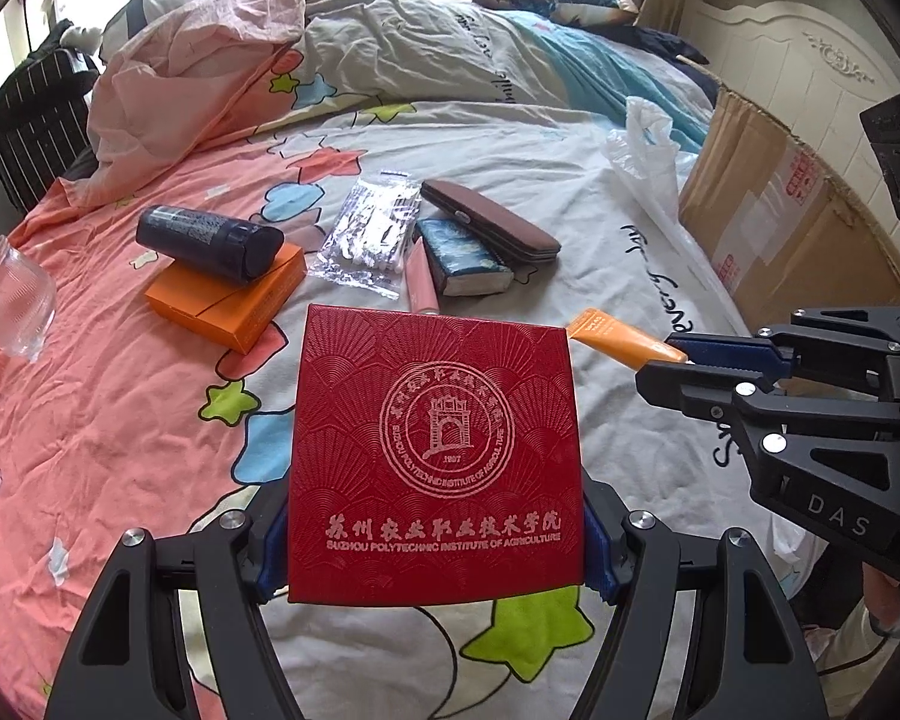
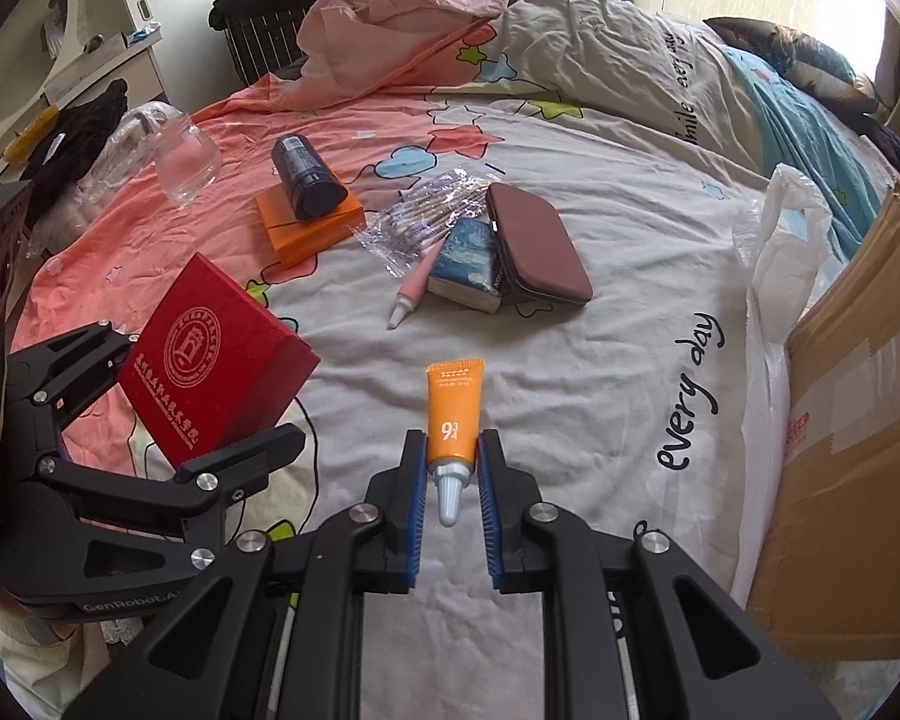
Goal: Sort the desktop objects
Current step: 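Lift the orange tube with the right tool while the left tool carries the red box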
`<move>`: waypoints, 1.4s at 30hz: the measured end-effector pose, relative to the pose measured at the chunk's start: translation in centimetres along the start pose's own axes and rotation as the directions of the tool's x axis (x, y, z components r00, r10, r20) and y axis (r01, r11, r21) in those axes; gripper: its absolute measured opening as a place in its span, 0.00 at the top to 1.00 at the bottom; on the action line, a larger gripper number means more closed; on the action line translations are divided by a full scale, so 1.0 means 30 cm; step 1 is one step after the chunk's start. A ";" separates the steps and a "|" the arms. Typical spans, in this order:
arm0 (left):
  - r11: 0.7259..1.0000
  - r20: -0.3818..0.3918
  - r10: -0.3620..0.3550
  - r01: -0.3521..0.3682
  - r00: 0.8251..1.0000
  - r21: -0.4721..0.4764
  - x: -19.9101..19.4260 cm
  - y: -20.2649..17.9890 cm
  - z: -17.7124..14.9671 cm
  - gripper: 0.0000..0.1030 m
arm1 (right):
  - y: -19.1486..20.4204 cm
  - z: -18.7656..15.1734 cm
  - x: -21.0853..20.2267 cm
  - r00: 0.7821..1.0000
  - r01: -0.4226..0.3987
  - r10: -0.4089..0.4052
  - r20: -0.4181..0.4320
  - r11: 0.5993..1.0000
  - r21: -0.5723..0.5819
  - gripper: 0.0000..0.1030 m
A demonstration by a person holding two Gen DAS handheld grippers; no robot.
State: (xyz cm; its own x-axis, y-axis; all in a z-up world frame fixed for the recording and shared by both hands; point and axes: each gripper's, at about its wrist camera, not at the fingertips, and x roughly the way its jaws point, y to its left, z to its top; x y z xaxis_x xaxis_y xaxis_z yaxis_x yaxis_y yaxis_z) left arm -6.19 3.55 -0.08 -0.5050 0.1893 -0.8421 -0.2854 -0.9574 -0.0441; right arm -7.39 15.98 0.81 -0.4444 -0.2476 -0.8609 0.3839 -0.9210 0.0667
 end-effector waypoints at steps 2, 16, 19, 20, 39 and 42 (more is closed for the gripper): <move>1.000 0.009 0.002 -0.002 1.000 0.008 -0.024 -0.015 -0.004 0.28 | 0.004 -0.007 -0.026 1.000 0.003 -0.003 0.013 1.000 -0.003 0.85; 0.999 0.057 0.016 -0.018 0.998 0.041 -0.144 -0.100 -0.028 0.28 | 0.001 -0.060 -0.163 0.997 0.019 -0.018 0.082 1.000 -0.006 0.85; 0.999 0.069 0.014 -0.017 0.998 0.048 -0.168 -0.121 -0.034 0.28 | -0.001 -0.076 -0.196 0.995 0.021 -0.020 0.096 1.000 -0.007 0.85; 0.999 0.072 0.015 -0.018 0.997 0.050 -0.176 -0.128 -0.035 0.28 | -0.003 -0.080 -0.204 0.995 0.023 -0.022 0.100 1.000 -0.007 0.85; 0.995 0.110 -0.001 -0.010 0.994 0.096 -0.258 -0.251 -0.051 0.28 | -0.072 -0.154 -0.303 0.991 0.039 -0.038 0.126 0.999 -0.007 0.90; 0.996 0.096 -0.001 -0.008 0.995 0.091 -0.234 -0.246 -0.061 0.28 | -0.077 -0.190 -0.214 0.998 0.028 -0.027 0.052 0.999 -0.016 0.90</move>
State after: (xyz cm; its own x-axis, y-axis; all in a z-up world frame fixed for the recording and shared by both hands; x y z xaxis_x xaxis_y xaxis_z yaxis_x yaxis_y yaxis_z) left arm 0.94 8.88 5.18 -0.5805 0.2100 -0.7867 -0.3543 -0.9350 0.0119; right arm -0.81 21.42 3.31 -0.4964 -0.2384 -0.8347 0.3842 -0.9226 0.0349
